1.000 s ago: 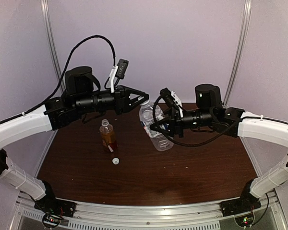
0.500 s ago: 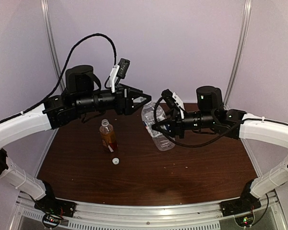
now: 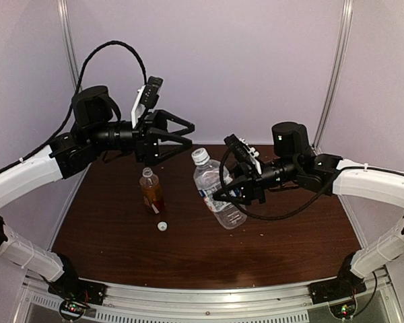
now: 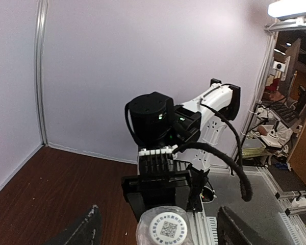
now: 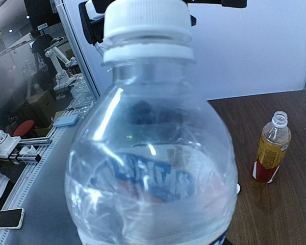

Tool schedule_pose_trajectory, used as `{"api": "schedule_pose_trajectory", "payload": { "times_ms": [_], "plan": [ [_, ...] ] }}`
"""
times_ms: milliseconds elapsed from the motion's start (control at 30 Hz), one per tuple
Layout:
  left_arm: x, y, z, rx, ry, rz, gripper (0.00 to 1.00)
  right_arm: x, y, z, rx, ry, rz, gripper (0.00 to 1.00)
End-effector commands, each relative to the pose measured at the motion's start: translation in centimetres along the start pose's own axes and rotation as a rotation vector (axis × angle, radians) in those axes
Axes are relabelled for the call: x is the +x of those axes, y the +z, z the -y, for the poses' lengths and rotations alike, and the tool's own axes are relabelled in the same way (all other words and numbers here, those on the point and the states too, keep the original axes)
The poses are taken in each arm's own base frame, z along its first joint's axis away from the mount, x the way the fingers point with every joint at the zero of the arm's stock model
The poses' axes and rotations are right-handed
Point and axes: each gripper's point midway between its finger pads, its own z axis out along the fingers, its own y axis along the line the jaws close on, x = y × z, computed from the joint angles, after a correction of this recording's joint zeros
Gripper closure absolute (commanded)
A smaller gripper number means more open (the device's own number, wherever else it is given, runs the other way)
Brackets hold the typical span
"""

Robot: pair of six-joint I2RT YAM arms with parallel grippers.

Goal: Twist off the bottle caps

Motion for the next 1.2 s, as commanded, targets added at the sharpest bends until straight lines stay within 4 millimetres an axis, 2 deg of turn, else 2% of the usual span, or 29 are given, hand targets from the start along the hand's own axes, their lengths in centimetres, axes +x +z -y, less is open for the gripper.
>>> {"api": "schedule_pose_trajectory", "payload": {
  "times_ms": [0,333,500,567,867,967,1167],
  "plan": [
    [-0.5,0.0,3.2,0.204,0.093,0.03,0.21,-1.7,0.1,-2.0,-0.132,-0.027,0.031,0.61],
    [1.2,1.2,3.0,0.261,0.066,0.0,0.22,-2.5,0.4,-2.6,-0.202,-0.011,0.058,0.61],
    [1.7,1.8,3.0,0.272,0.059,-0.006,0.26,-2.5,0.6,-2.6,-0.214,-0.003,0.057,0.61],
    [1.8,1.9,3.1,0.283,0.058,-0.008,0.3,-2.5,0.6,-2.5,-0.206,-0.002,0.057,0.61],
    [2.1,2.0,3.2,0.286,0.047,-0.015,0.6,-2.5,0.7,-2.0,-0.182,0.0,0.056,0.62],
    [1.9,2.0,3.0,0.273,0.042,-0.01,0.67,-2.5,0.7,-1.7,-0.156,0.0,0.052,0.62],
    [1.6,2.1,2.2,0.197,0.007,-0.007,0.82,-2.7,0.4,0.1,-0.023,-0.005,0.041,0.62]
  ]
}}
